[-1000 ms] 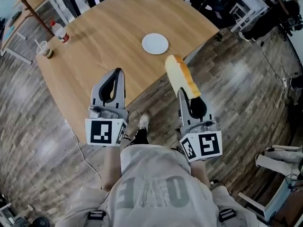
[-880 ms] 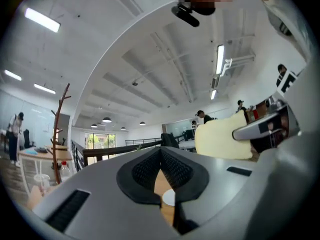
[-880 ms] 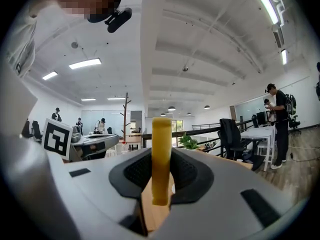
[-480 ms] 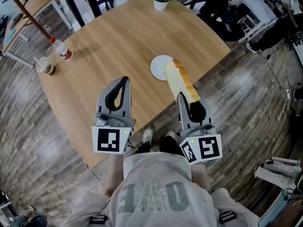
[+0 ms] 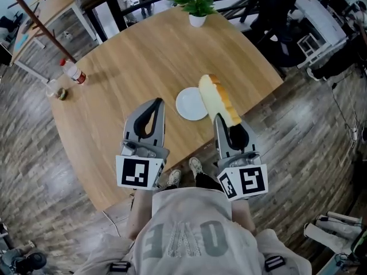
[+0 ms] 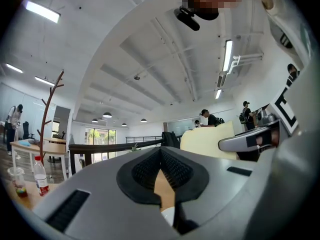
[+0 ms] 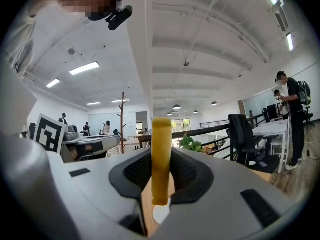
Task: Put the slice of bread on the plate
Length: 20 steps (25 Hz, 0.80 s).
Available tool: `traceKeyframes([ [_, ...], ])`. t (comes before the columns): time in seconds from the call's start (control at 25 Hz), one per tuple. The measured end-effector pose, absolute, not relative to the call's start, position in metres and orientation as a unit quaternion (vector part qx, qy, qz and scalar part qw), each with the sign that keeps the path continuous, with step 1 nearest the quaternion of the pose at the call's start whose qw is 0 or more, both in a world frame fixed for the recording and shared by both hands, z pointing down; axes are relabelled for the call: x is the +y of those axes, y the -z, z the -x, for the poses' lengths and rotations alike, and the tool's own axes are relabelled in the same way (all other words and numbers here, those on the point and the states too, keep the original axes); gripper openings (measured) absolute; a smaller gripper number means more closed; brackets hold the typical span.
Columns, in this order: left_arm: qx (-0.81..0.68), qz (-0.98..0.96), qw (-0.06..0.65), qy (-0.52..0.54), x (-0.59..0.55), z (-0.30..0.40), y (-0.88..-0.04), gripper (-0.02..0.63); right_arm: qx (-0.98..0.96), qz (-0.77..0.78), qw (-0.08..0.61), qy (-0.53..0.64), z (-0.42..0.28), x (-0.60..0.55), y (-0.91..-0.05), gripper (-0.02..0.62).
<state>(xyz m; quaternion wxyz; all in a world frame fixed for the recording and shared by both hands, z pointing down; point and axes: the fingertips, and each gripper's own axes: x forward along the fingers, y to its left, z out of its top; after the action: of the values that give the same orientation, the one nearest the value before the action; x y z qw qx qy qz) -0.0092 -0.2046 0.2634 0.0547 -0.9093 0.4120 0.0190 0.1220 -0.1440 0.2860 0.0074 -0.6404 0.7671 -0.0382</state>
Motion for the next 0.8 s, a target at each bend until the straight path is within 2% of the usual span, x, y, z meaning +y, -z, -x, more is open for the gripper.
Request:
traceKeyframes([
  [0.44, 0.446, 0.892, 0.075, 0.010, -0.231, -0.066, -0.256, 0.007, 0.786, 0.618, 0.019, 0.029, -0.210, -0.178, -0.280, 0.091],
  [0.8, 0.449, 0.891, 0.064, -0.009, -0.242, -0.074, -0.256, 0.006, 0.784, 0.621, 0.011, 0.010, -0.231, -0.190, -0.280, 0.091],
])
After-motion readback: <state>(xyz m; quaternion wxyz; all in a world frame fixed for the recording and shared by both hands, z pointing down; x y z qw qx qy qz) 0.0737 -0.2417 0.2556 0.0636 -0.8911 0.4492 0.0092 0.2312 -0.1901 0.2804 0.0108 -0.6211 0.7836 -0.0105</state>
